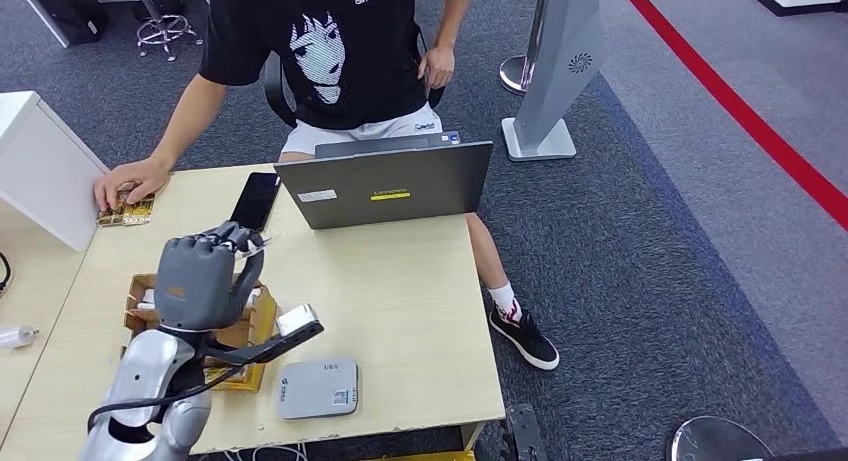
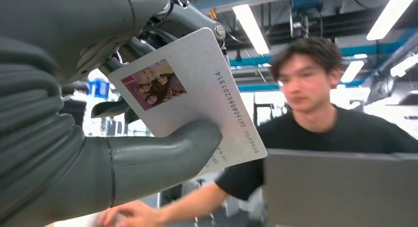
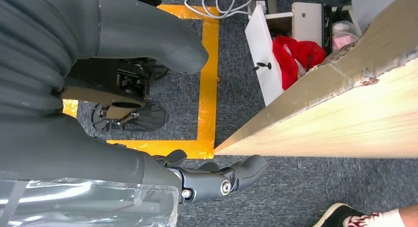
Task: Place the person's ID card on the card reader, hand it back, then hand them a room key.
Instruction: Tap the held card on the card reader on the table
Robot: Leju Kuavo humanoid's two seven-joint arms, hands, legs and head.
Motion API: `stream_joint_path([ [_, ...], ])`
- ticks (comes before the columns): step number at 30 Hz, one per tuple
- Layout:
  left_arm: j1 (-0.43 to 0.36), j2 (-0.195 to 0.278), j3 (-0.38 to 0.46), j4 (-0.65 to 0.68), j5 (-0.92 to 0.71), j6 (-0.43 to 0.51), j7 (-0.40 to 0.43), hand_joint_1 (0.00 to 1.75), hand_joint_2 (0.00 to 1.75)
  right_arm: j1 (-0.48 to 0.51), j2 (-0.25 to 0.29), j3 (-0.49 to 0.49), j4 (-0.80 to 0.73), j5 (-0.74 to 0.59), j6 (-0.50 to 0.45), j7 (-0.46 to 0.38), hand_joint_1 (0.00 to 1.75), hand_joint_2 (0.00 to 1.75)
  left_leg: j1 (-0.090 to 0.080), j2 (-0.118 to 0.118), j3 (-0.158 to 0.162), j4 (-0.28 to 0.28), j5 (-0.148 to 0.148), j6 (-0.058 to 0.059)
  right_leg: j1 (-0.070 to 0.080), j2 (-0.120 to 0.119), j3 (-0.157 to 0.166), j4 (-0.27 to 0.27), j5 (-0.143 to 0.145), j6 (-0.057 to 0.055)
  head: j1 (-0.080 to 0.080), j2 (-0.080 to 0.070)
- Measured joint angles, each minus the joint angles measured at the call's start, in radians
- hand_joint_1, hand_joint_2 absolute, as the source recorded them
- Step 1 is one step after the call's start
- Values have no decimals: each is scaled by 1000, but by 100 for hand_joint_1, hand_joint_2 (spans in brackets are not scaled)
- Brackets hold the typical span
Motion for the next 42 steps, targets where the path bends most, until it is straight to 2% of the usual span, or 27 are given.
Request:
stream_joint_path([
  [6, 35, -37, -72, 83, 5, 17, 6, 175, 175, 0, 0, 0, 0, 5, 1, 0, 0, 175, 0, 0, 0, 0, 0, 0, 0, 0, 0, 0, 0, 0, 0, 0],
  [14, 52, -51, -102, 132, 11, 13, 2, 175, 175, 0, 0, 0, -1, 5, 1, -1, 0, 175, 0, 0, 0, 0, 0, 0, 0, 0, -1, 1, 0, 0, 0, 0],
  [19, 99, -62, -140, 149, 19, 2, -24, 175, 175, 1, 0, -3, -1, -5, 2, -6, 0, 175, 0, 0, -1, 0, 0, 0, 0, 0, -1, 1, 0, 0, 0, 0],
  [26, 221, -45, -177, 115, 68, -1, -50, 175, 175, 4, 0, -8, -1, -21, 5, -29, 0, 175, 0, -1, -2, 0, -1, 0, 0, -2, -1, 0, -2, 0, -1, 0],
  [30, 265, -35, -189, 100, 89, -7, -53, 175, 175, 5, 0, -11, -1, -22, 5, -33, 0, 175, 0, -2, -2, 0, -1, 0, 0, -3, -1, 0, -2, 0, -1, 0],
  [42, 284, -32, -251, 110, 110, -16, -51, 175, 175, 7, 0, -20, -1, -20, 18, -35, 0, 175, -1, -3, -2, 0, -1, 0, -1, -4, -1, 0, -2, 0, 0, 0],
])
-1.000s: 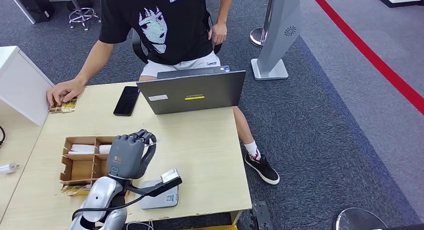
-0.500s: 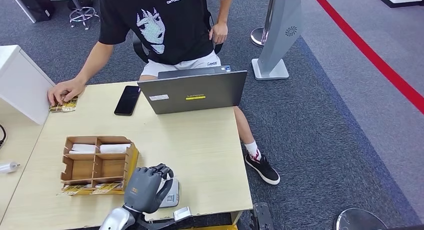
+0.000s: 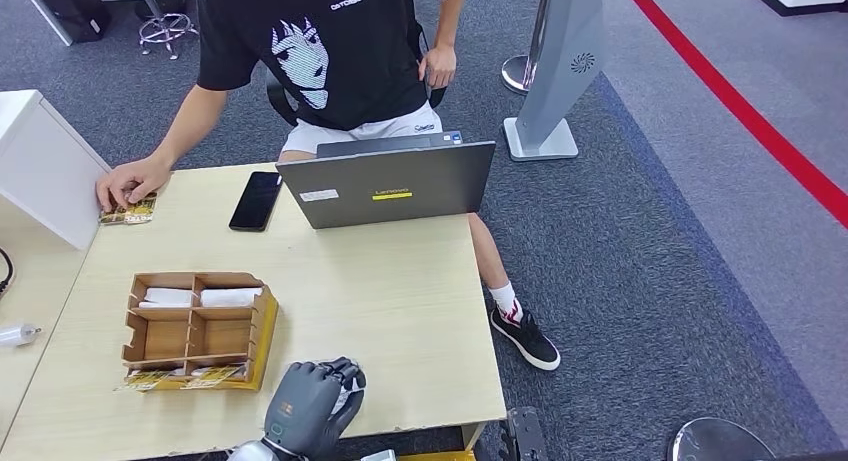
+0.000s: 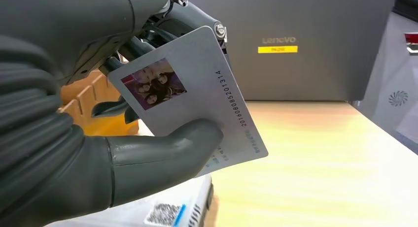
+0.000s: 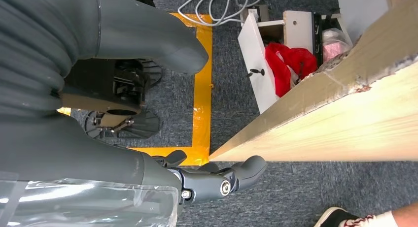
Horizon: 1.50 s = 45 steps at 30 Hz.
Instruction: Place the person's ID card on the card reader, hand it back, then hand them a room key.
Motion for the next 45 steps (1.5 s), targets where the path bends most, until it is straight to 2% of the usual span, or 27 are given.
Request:
stream_joint_path([
  [8, 8, 15, -10, 9, -29, 45, 124, 175, 175, 1, 0, -4, 0, 6, 4, 0, 0, 175, 0, 0, 0, 0, 0, 0, 0, 0, 0, 0, 0, 0, 0, 0],
  [13, 8, 19, 28, 29, -40, 60, 152, 175, 175, 2, 0, -9, 0, -1, 22, 2, 0, 175, 0, 0, 0, 0, 0, 0, 0, 0, 0, 0, 0, 0, 0, 0],
  [16, 12, 20, 66, 44, -43, 69, 161, 175, 175, 4, 0, -29, 0, -50, 44, -5, 0, 175, 0, -1, 0, 0, 0, 0, 0, -1, 0, 0, 0, 0, 0, 0],
  [21, 47, 22, 150, 41, -41, 81, 161, 175, 175, 29, -26, -123, -3, -158, 47, -30, 0, 175, -1, -4, -1, 0, 0, 0, -1, -3, 0, 0, -1, 1, 0, 0],
  [25, 64, 18, 205, 33, -45, 78, 148, 175, 175, 50, -64, -196, -4, -179, 54, -38, 0, 175, -2, -5, -2, 0, 0, 1, -2, -5, 0, -1, -1, 2, 0, 0],
  [31, 69, -8, 258, 44, -25, 51, 113, 175, 175, 65, -83, -291, -6, -179, 70, -39, 0, 175, -3, -6, -2, 0, -1, 2, -3, -7, 1, -1, -2, 2, 0, 0],
  [45, 47, -45, 303, 84, -23, 43, 73, 175, 175, 59, -87, -370, -15, -128, 99, -56, 0, 175, -3, -7, -2, 0, -1, 2, -3, -8, 1, -1, -2, 3, 0, 0],
])
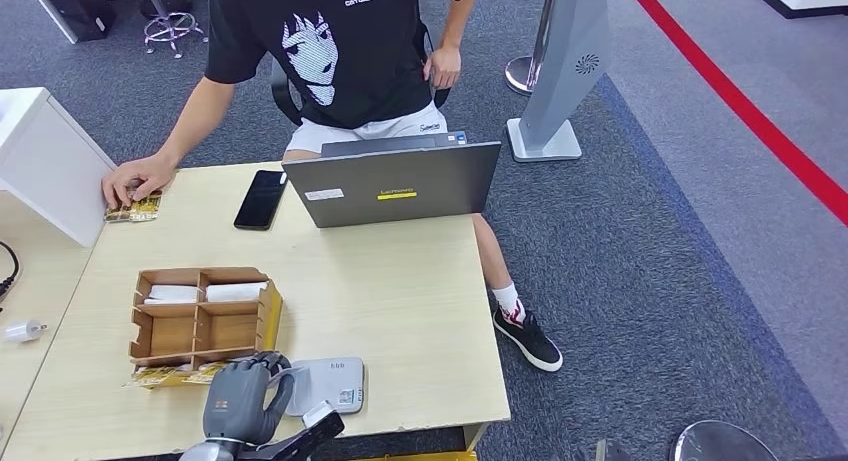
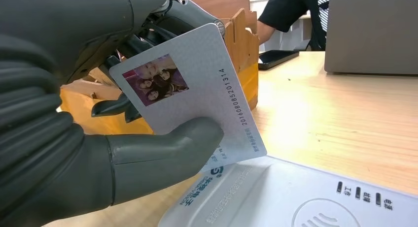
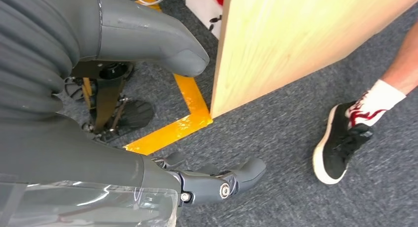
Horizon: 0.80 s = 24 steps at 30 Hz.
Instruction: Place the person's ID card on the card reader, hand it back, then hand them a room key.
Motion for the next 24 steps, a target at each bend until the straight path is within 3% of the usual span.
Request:
stream_joint_path([
  [7, -3, -4, 17, -21, -11, 37, -27, 175, 175, -10, 2, -18, -4, 17, 17, -7, 0, 175, 0, 0, 0, 0, 0, 0, 0, 0, 0, 0, 0, 0, 0, 0],
  [15, -12, -1, 54, -258, -21, 90, -86, 175, 175, -17, 13, -36, -8, 47, 21, -11, 0, 175, 0, -1, 0, 0, 0, 0, 0, 0, 0, 0, 0, 0, 0, 0],
  [24, -97, 36, 124, -384, -66, 88, -53, 175, 175, -23, 21, -43, -8, 70, 24, -12, 0, 175, 0, -1, 0, 0, 1, 0, 0, -1, 0, 0, 0, 0, 0, 0],
])
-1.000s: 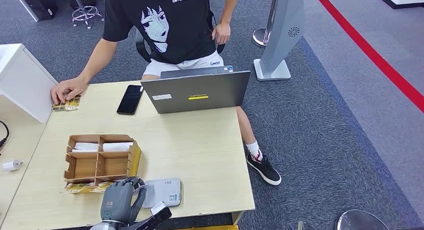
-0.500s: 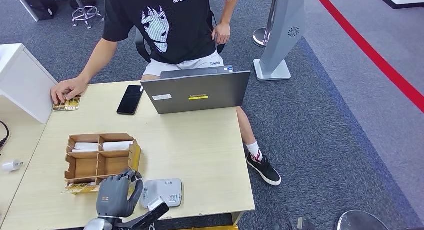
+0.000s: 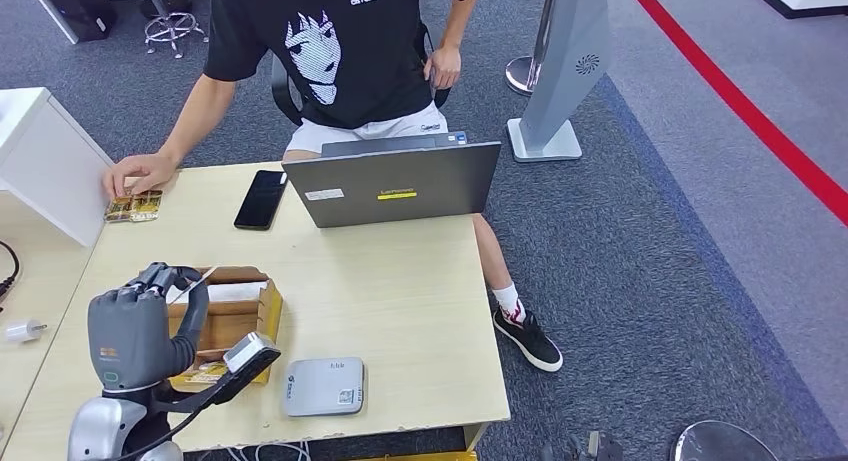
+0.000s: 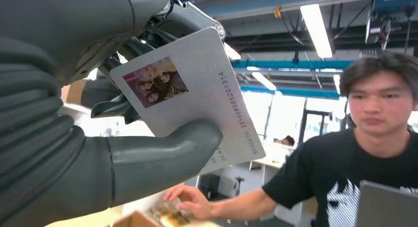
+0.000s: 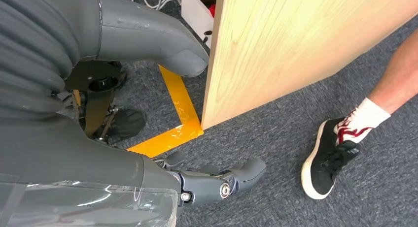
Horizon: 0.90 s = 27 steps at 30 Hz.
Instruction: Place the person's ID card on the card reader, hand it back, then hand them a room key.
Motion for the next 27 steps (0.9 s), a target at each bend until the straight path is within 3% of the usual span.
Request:
stream_joint_path([
  [5, -55, 30, 59, 13, -2, -2, 43, 175, 175, -7, 6, -1, 0, 29, 2, 7, 0, 175, 0, 0, 0, 0, 0, -1, 0, 0, 0, 0, 0, 0, 0, 0],
  [11, -155, 103, 200, 150, -45, -7, 57, 175, 175, -19, 15, 3, 0, 80, -3, 18, 0, 175, 0, 0, 0, 0, 2, -1, 0, 1, 0, 1, 1, -1, 0, 0],
  [17, -169, 130, 268, 233, -77, 24, 38, 175, 175, -24, 18, 6, 1, 96, -10, 18, 0, 175, 0, 0, 0, 0, 2, -1, 0, 1, 0, 1, 0, -1, -1, 0],
  [21, -166, 132, 284, 261, -91, 42, 38, 105, 175, -25, 18, 8, 1, 102, -13, 17, 0, 175, 0, 0, -1, 0, 2, 0, 0, 0, 0, 1, 0, 0, -1, 0],
  [26, -162, 122, 287, 279, -89, 48, 38, 105, 175, -25, 18, 8, 2, 107, -14, 15, 0, 175, 0, 0, -1, 0, 2, 0, -1, 0, 0, 1, 0, 0, -1, 0],
  [27, -161, 120, 287, 281, -88, 48, 38, 79, 175, -25, 18, 8, 2, 108, -14, 15, 0, 175, 0, 0, 0, 0, 2, 0, -1, 0, 0, 1, 0, 0, -1, 0],
])
